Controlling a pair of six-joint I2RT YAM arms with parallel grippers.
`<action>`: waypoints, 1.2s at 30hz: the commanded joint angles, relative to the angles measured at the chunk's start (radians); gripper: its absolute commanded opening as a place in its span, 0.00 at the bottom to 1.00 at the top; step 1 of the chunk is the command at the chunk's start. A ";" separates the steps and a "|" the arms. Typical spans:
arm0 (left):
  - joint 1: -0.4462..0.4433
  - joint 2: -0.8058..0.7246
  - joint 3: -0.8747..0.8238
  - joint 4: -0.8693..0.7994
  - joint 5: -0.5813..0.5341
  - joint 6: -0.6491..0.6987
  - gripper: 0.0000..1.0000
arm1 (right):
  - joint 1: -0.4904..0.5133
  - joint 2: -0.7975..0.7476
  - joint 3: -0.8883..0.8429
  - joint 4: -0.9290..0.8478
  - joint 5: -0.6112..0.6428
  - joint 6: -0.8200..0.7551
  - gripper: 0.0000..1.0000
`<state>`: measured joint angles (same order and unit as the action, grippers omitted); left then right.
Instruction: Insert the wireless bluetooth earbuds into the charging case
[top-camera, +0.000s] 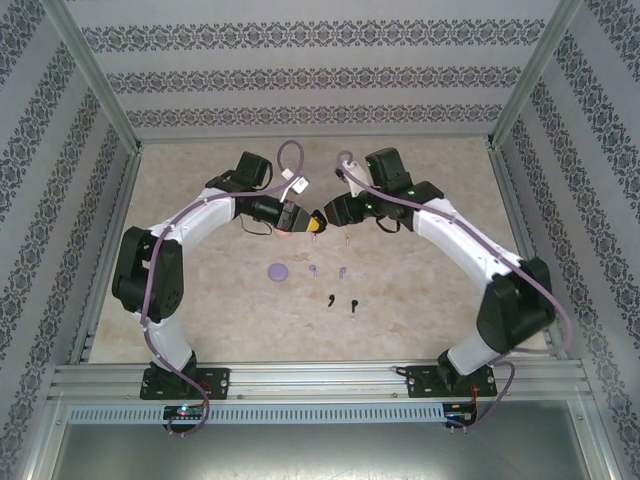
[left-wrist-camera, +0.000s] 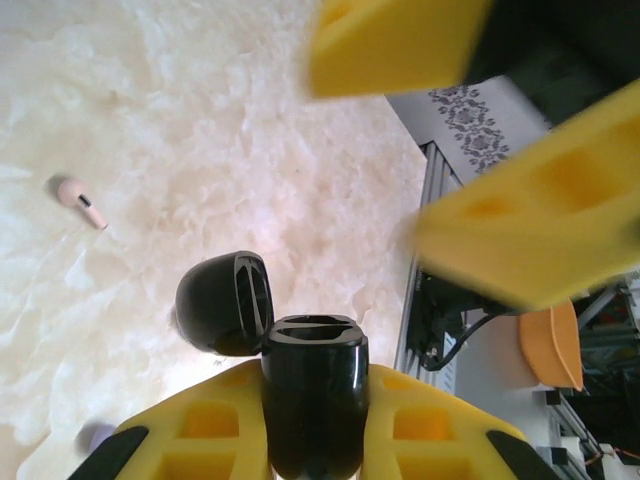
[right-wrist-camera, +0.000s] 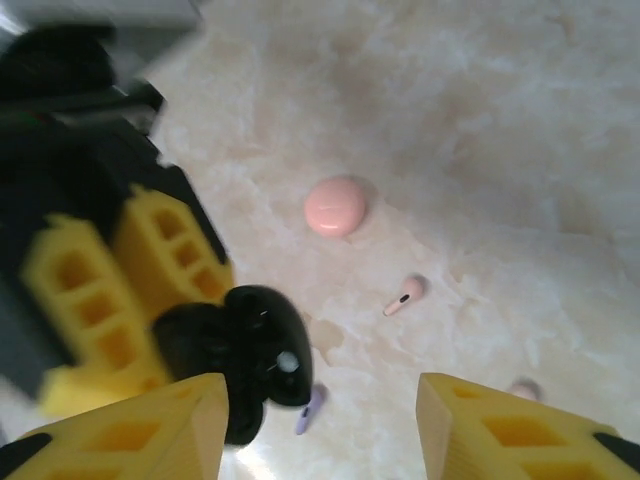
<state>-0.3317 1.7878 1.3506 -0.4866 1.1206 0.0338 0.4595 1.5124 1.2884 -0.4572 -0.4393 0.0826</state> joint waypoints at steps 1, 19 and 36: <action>0.013 -0.093 -0.051 0.149 -0.069 -0.068 0.00 | -0.020 -0.141 -0.081 0.004 0.035 0.097 0.58; -0.020 -0.454 -0.556 0.821 -0.744 -0.287 0.00 | 0.174 -0.232 -0.383 -0.095 0.354 0.604 0.58; -0.023 -0.541 -0.697 1.115 -0.743 -0.318 0.00 | 0.435 0.116 -0.200 -0.200 0.594 0.875 0.51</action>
<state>-0.3458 1.2720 0.6537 0.5083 0.3004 -0.3199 0.8772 1.5990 1.0531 -0.6003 0.0734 0.8902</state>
